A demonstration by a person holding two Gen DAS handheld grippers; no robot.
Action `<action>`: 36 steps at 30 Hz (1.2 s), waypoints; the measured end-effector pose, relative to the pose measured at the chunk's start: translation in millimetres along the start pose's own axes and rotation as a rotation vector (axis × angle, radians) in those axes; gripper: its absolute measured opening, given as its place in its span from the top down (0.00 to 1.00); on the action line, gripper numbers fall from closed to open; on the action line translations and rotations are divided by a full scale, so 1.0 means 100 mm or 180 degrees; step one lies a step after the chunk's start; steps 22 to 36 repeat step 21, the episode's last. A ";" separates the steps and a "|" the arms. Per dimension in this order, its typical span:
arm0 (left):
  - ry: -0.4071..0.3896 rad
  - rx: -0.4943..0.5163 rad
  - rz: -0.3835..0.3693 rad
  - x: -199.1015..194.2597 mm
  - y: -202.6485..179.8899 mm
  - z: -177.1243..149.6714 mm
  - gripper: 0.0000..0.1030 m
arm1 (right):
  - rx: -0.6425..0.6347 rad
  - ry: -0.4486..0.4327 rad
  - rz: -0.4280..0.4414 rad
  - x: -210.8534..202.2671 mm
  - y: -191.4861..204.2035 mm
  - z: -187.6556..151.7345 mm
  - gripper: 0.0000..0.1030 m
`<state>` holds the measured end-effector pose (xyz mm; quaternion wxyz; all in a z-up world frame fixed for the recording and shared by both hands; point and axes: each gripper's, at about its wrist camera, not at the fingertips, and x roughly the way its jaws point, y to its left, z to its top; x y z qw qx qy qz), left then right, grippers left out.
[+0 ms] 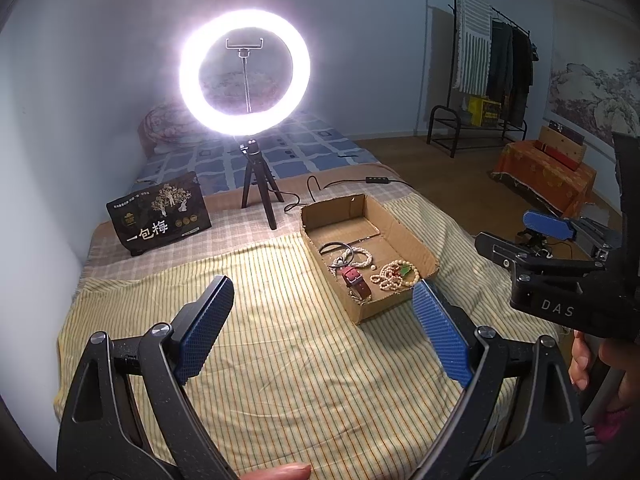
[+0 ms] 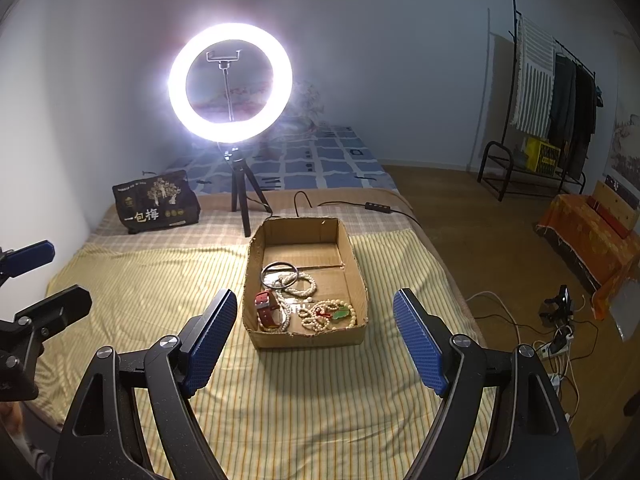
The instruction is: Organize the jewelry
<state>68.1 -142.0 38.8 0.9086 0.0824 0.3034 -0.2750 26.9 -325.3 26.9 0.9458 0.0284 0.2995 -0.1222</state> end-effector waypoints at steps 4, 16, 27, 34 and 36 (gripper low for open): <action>-0.0003 0.0006 -0.0010 -0.01 -0.01 0.01 0.09 | 0.0001 -0.0001 -0.0002 0.00 0.00 0.00 0.22; -0.0012 0.0003 0.0001 -0.02 -0.01 0.01 0.09 | -0.0011 0.0001 -0.0010 0.00 0.01 -0.01 0.22; -0.0051 0.0004 0.0043 -0.04 -0.01 0.02 0.09 | -0.0007 0.0004 -0.0008 0.00 0.01 -0.01 0.22; -0.0051 0.0004 0.0043 -0.04 -0.01 0.02 0.09 | -0.0007 0.0004 -0.0008 0.00 0.01 -0.01 0.22; -0.0051 0.0004 0.0043 -0.04 -0.01 0.02 0.09 | -0.0007 0.0004 -0.0008 0.00 0.01 -0.01 0.22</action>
